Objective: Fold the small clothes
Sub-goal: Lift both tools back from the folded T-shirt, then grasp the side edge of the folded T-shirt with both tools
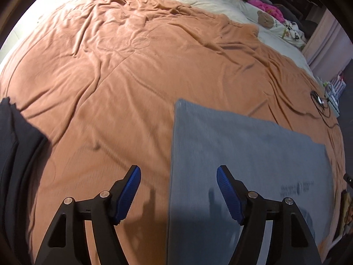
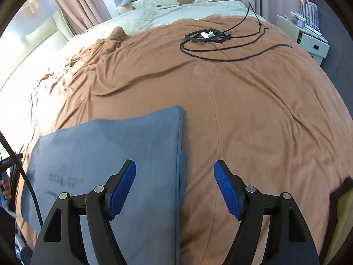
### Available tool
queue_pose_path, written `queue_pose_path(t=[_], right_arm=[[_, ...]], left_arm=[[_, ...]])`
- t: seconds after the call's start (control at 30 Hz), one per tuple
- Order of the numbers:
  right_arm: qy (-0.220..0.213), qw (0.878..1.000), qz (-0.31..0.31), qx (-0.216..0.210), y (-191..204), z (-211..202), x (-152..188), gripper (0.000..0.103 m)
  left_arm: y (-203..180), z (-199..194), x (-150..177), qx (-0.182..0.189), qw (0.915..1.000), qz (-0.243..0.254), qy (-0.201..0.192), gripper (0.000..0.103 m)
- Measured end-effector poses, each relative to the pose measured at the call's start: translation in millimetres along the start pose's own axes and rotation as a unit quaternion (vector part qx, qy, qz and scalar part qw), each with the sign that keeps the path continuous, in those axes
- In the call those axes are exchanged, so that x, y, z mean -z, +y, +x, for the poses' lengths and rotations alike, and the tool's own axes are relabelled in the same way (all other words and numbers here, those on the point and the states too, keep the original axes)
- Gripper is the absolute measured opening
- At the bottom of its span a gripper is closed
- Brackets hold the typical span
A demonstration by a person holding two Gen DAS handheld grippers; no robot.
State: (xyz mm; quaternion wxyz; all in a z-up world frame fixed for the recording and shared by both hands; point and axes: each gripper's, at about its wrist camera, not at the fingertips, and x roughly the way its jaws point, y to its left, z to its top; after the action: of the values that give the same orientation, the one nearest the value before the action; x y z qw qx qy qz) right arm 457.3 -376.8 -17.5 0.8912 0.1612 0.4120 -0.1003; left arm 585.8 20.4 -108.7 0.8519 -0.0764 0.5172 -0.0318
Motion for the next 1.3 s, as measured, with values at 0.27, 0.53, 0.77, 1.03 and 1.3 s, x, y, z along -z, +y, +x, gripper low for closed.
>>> queue_pose_path(t=[0.27, 0.53, 0.77, 1.03, 1.3], right_arm=[[0.002, 1.000, 0.000, -0.004, 1.9, -49.0, 42.5, 0.072], [-0.006, 1.000, -0.003, -0.013, 11.4, -92.1, 79.5, 0.072], [-0.021, 1.000, 0.009, -0.020, 8.6, -117.0, 121.0, 0.072], [-0.046, 0.997, 0.053, -0.039, -7.0, -126.3, 167.8, 0.072], [-0.055, 0.991, 0.110, -0.047, -20.0, -110.2, 188.1, 0.072]], left_arm=[[0.7, -31.5, 52.0, 0.004, 0.9999, 0.010, 0.007, 0.073], [5.7, -63.4, 97.7, 0.020, 0.9998, 0.004, 0.001, 0.073], [24.2, -76.2, 136.3, 0.039, 0.9983, -0.044, -0.001, 0.073], [36.0, -76.3, 166.8, 0.065, 0.9933, -0.096, 0.006, 0.072], [37.8, -53.5, 178.8, 0.088, 0.9868, -0.131, 0.036, 0.070]])
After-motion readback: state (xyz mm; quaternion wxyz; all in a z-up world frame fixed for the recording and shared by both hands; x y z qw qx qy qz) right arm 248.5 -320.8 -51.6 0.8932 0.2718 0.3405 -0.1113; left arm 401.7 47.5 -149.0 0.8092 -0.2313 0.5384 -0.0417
